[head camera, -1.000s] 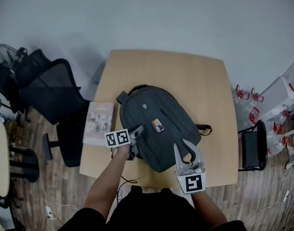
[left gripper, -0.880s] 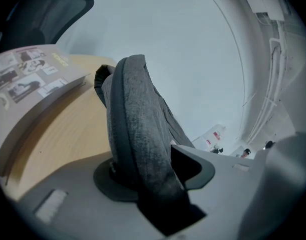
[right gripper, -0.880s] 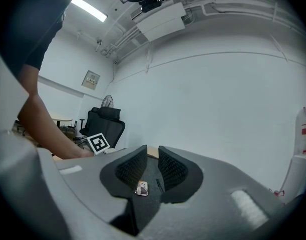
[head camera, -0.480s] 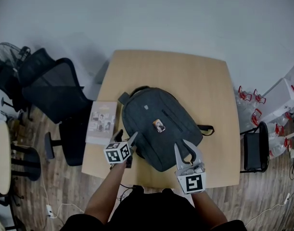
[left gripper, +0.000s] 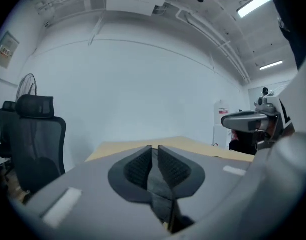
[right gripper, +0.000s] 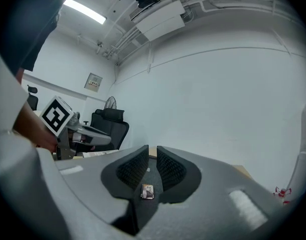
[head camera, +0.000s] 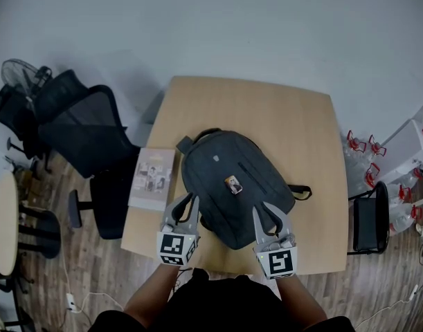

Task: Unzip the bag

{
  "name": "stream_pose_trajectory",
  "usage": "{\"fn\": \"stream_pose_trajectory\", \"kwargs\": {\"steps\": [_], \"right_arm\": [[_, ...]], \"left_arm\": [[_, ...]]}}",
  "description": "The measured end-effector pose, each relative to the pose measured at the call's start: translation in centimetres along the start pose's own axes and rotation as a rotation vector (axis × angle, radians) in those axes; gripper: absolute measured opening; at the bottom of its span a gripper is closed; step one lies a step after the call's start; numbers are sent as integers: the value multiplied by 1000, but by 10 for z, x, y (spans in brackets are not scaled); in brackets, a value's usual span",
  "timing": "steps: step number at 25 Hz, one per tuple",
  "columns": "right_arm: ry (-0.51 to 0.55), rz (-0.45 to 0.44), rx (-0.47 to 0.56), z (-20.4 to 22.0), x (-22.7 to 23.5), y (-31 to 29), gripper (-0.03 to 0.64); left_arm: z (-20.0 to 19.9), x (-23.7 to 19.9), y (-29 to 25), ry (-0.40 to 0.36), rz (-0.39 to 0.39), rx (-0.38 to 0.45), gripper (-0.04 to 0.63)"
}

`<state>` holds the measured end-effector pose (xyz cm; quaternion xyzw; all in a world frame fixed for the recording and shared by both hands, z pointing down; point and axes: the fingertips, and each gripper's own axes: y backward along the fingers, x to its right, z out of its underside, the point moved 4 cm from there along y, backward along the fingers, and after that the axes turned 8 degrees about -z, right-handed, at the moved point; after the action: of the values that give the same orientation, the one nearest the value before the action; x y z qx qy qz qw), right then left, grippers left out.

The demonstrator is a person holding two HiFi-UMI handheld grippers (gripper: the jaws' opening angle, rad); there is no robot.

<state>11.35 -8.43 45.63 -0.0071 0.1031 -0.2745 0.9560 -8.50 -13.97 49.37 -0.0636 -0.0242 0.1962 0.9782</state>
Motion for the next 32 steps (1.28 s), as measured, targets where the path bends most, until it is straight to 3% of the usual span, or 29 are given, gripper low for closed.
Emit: {"fn": "stream_pose_trajectory", "kwargs": {"steps": [2, 4, 13, 17, 32], "right_arm": [[-11, 13, 4, 0, 1, 1, 44], [14, 32, 31, -6, 3, 4, 4], [44, 49, 37, -10, 5, 8, 2], [10, 54, 37, -4, 6, 11, 2], [4, 75, 14, -1, 11, 13, 2]], "left_arm": [[-6, 8, 7, -3, 17, 24, 15], [-7, 17, 11, -10, 44, 26, 15], [-20, 43, 20, -85, 104, 93, 17], [-26, 46, 20, -96, 125, 118, 17], [-23, 53, 19, -123, 141, 94, 17]]}}
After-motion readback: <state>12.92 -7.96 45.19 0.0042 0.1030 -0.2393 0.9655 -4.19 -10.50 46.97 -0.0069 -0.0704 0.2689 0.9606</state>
